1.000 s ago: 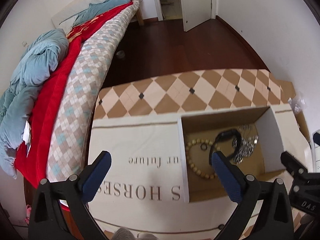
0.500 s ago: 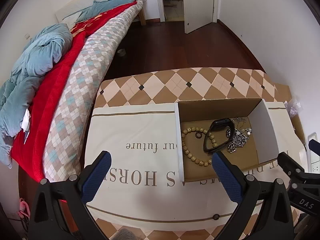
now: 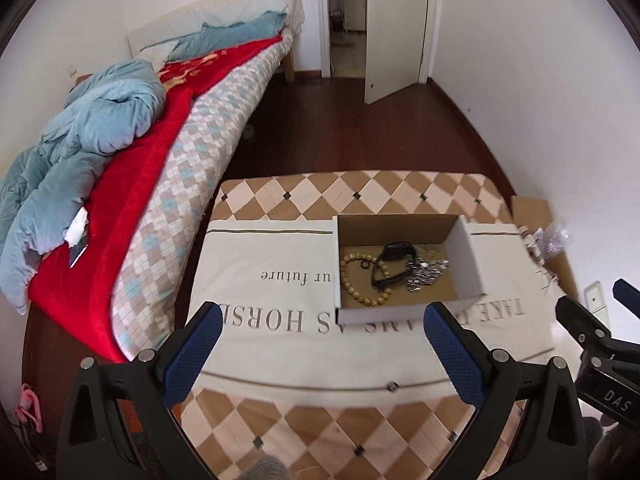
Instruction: Organize jewelry
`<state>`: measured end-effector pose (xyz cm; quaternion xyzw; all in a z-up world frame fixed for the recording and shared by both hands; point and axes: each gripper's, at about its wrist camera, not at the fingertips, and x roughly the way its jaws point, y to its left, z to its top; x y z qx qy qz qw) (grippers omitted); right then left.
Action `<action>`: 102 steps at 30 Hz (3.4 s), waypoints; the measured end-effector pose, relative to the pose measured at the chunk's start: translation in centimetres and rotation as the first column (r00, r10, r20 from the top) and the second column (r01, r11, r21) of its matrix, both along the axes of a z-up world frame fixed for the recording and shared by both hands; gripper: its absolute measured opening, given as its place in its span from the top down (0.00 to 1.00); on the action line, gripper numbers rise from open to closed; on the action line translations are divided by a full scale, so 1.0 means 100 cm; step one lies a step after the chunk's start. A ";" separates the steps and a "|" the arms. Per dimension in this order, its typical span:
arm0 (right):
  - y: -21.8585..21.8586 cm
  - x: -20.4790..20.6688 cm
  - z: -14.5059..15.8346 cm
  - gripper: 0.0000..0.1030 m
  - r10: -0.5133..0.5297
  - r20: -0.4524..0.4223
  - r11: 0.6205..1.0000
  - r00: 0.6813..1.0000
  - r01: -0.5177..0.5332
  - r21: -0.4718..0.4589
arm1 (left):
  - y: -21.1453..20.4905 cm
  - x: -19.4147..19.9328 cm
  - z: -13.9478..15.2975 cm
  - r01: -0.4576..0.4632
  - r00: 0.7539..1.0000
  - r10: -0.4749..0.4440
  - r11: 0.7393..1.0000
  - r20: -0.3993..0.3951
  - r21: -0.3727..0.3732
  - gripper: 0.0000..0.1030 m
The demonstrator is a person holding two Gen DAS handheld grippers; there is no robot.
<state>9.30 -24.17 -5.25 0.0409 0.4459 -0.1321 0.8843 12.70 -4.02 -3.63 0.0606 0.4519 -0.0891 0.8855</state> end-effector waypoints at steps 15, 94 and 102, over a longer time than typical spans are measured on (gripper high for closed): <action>0.028 -0.106 0.113 0.00 0.007 0.129 1.000 0.992 -0.008 0.006 | 0.021 -0.093 0.101 -0.014 0.998 0.017 0.999 0.065 -0.042 0.01; 0.009 -0.023 0.094 0.00 0.007 0.042 1.000 0.999 -0.005 -0.027 | -0.004 -0.028 0.090 -0.072 0.997 0.072 0.997 0.025 0.019 0.00; 0.008 -0.022 0.096 0.00 0.008 0.046 1.000 0.999 -0.007 -0.026 | 0.001 -0.029 0.090 -0.076 0.997 0.076 0.997 0.027 0.020 0.00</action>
